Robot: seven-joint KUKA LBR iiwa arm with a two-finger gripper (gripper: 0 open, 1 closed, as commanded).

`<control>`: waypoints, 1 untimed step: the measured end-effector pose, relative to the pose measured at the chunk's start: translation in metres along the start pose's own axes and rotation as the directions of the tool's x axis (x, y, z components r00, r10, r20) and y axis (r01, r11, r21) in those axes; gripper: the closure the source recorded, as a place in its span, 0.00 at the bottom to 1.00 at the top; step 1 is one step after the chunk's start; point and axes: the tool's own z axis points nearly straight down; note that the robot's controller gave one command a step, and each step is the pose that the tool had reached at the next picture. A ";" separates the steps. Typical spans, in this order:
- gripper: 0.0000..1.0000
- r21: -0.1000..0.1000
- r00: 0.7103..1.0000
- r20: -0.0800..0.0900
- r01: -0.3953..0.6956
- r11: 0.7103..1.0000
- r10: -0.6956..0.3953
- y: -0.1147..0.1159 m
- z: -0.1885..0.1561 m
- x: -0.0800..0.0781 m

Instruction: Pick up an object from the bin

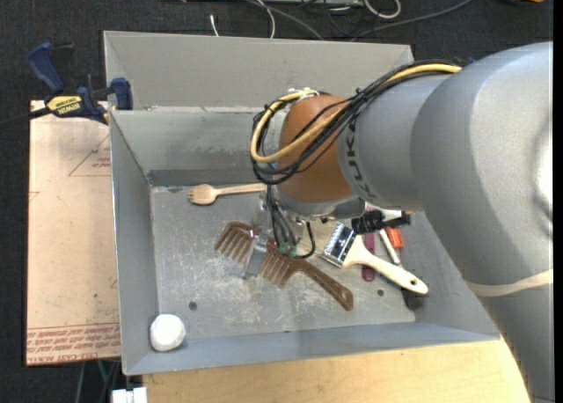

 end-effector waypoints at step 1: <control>1.00 0.002 0.999 -0.008 0.035 0.999 -0.035 0.000 -0.002 -0.003</control>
Offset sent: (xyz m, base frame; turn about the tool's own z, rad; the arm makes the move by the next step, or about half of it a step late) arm 0.0000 0.0000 0.0000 0.0000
